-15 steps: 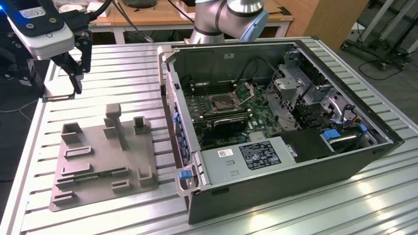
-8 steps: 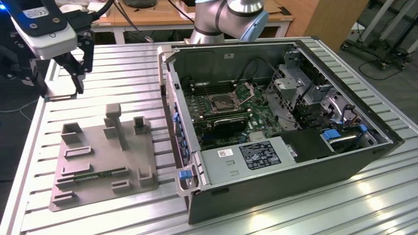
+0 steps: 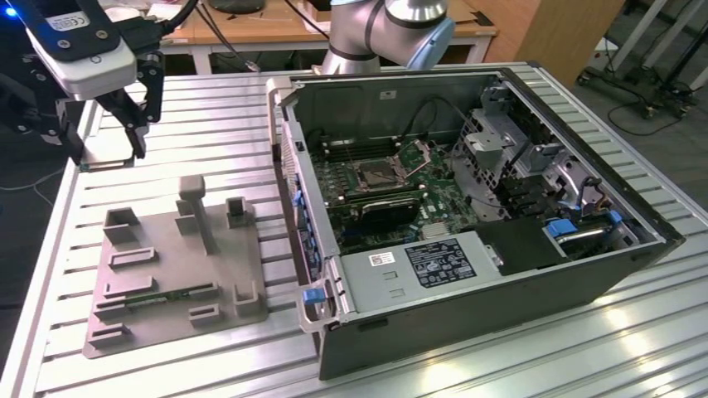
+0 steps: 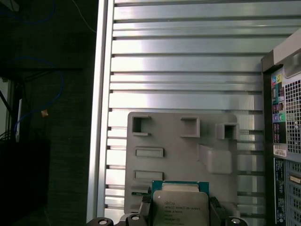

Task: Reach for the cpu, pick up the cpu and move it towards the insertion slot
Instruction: 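Pick up the cpu and move it towards the insertion slot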

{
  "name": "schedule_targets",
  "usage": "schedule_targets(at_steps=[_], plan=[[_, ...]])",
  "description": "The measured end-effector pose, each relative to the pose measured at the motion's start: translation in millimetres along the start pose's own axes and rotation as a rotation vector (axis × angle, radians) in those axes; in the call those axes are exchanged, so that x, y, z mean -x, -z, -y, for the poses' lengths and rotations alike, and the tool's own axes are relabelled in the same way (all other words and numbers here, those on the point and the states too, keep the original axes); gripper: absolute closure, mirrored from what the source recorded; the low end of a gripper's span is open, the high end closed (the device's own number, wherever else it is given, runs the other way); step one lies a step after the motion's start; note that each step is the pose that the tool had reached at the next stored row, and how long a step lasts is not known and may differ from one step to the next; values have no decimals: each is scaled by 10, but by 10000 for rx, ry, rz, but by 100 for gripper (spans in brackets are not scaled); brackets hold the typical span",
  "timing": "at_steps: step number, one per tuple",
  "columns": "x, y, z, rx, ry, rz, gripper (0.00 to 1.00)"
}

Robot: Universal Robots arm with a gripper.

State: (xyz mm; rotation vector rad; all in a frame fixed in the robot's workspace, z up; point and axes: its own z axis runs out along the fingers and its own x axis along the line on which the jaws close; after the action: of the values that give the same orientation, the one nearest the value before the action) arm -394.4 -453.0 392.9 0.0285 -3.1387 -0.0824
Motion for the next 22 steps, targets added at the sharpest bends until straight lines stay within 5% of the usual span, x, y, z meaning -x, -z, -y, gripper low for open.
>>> schedule_targets(at_steps=[22], plan=[[69, 0, 1, 0, 0, 0, 45]])
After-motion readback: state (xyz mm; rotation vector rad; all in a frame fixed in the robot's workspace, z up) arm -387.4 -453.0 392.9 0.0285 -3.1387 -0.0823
